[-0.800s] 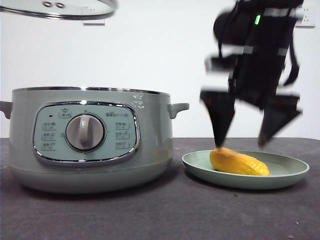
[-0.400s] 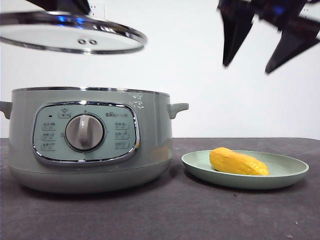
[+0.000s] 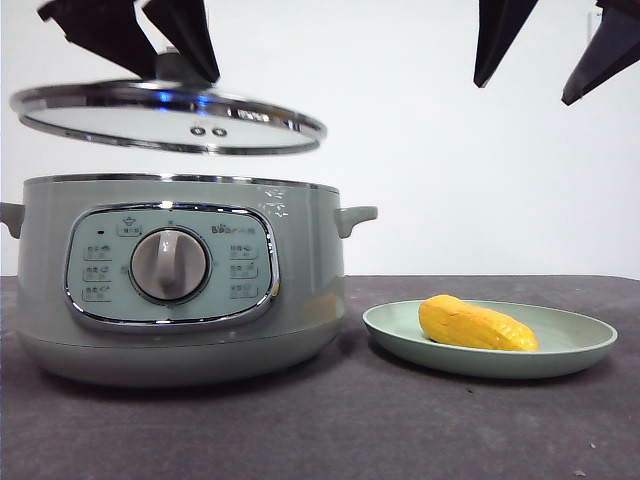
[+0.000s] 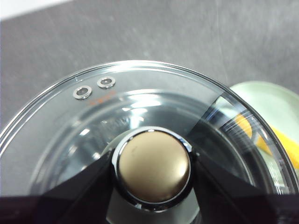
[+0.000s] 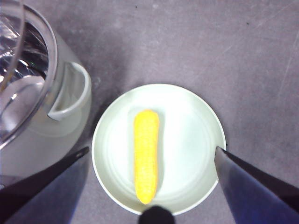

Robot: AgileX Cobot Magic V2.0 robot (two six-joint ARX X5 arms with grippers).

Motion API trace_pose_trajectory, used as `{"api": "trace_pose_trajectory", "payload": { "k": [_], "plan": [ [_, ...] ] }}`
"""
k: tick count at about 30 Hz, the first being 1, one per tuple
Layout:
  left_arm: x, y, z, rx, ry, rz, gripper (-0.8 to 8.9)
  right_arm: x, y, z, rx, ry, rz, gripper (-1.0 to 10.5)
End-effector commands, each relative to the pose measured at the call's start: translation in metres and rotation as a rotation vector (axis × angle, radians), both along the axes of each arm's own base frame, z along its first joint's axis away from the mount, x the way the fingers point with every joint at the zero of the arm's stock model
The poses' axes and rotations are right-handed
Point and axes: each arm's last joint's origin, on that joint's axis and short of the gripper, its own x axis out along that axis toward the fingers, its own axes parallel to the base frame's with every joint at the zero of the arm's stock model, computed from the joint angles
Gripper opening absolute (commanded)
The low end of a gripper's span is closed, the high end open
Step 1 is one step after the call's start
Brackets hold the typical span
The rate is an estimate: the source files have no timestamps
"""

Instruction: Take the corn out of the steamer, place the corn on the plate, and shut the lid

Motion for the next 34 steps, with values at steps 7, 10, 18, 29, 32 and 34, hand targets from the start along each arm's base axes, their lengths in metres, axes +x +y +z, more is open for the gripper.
{"api": "trace_pose_trajectory", "payload": {
  "k": [7,10,18,29,32,34],
  "plan": [
    [0.005,-0.006,-0.001,-0.026,-0.024,0.006,-0.09,0.000,-0.002,-0.001,-0.001,0.011,-0.014,4.4],
    [0.005,-0.005,-0.002,-0.014,-0.026,0.023,-0.09,0.000,-0.002,-0.001,-0.001,0.011,-0.014,4.4],
    [0.004,-0.005,-0.019,-0.016,0.011,0.035,-0.09,0.000,-0.002,-0.001,-0.001,0.011,-0.014,4.4],
    [0.001,-0.010,-0.025,-0.017,0.021,0.014,-0.09,0.000,-0.002,-0.001,0.000,0.011,-0.014,4.4],
    [0.001,-0.012,-0.024,-0.021,0.012,0.012,-0.09,0.000,-0.002,-0.001,0.000,0.011,-0.014,4.4],
    [0.002,-0.012,-0.023,-0.027,0.002,0.013,-0.09,0.000,-0.002,-0.001,0.000,0.011,-0.014,4.4]
  ]
}}
